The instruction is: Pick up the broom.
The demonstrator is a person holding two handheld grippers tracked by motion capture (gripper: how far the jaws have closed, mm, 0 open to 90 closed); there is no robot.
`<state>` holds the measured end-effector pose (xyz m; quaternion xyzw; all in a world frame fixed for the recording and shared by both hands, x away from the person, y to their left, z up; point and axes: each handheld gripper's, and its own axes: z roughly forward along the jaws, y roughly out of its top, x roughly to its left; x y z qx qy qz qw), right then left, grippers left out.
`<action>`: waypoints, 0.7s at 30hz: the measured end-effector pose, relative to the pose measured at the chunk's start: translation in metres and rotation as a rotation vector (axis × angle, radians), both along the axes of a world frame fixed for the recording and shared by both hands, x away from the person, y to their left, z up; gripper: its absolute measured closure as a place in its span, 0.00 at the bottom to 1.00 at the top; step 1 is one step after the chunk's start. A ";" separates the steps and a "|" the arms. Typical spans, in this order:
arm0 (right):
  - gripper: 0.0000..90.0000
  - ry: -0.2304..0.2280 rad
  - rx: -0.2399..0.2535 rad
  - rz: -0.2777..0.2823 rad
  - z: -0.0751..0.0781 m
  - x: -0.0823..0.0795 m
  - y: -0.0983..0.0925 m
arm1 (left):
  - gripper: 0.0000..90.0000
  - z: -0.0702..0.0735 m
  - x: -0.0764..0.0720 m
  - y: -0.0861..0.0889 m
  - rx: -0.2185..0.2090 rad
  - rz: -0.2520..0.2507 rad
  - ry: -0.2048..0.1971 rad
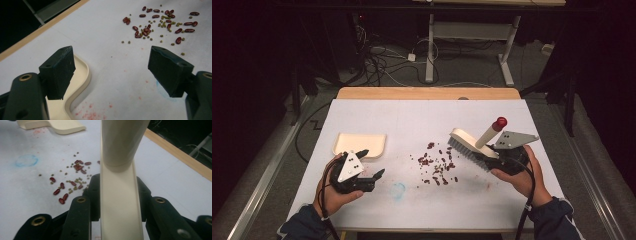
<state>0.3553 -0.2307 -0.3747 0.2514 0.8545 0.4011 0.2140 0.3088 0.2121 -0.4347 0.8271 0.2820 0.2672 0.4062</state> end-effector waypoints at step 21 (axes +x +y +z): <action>0.75 -0.010 -0.027 -0.111 -0.009 0.017 -0.007 | 0.19 -0.015 -0.024 0.015 0.040 0.026 0.019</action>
